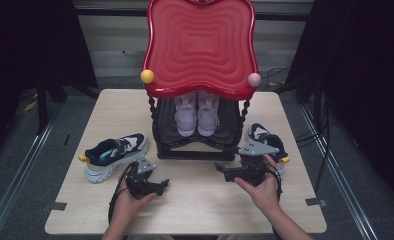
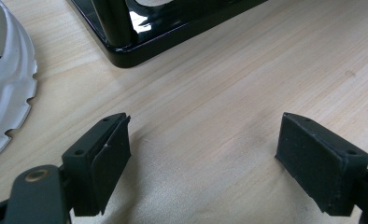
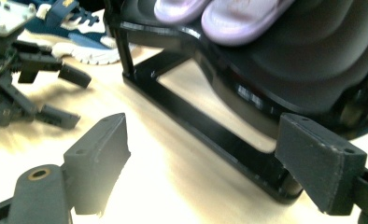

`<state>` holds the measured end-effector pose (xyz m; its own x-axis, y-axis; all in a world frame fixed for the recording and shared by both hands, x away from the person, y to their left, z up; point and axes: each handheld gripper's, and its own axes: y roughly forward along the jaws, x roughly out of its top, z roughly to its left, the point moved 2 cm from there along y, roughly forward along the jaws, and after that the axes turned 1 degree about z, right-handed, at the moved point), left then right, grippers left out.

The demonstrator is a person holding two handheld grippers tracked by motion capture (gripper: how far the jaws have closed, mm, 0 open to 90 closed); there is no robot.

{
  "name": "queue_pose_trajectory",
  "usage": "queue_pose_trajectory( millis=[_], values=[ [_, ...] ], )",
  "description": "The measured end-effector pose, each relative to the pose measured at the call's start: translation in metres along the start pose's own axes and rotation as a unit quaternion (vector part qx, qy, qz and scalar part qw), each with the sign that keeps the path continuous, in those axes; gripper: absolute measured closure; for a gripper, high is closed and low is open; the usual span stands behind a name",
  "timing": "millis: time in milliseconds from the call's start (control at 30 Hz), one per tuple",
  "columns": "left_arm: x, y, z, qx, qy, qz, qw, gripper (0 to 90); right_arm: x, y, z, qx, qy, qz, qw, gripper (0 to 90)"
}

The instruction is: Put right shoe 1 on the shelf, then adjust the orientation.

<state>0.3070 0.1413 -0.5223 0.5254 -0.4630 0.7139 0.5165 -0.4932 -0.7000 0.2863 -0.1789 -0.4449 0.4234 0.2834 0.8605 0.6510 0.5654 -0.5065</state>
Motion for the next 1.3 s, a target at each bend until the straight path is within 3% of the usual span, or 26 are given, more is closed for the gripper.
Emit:
queue_pose_trajectory(
  millis=[400, 633, 967, 1300],
  values=[
    [0.000, 0.000, 0.000, 0.000, 0.000, 0.000, 1.0000, 16.9, -0.038, 0.000, -0.002, 0.025, -0.017, 0.046, 0.9985, 14.1],
    [0.000, 0.000, 0.000, 0.000, 0.000, 0.000, 1.0000, 17.0, -0.056, 0.000, -0.007, 0.037, -0.013, 0.064, 0.9972, 14.1],
    [0.000, 0.000, 0.000, 0.000, 0.000, 0.000, 1.0000, 17.0, -0.073, 0.003, -0.014, 0.053, -0.010, 0.097, 0.9938, 14.1],
    [0.000, 0.000, 0.000, 0.000, 0.000, 0.000, 1.0000, 17.0, -0.082, 0.010, -0.010, 0.058, -0.036, 0.129, 0.9893, 14.0]
  ],
)
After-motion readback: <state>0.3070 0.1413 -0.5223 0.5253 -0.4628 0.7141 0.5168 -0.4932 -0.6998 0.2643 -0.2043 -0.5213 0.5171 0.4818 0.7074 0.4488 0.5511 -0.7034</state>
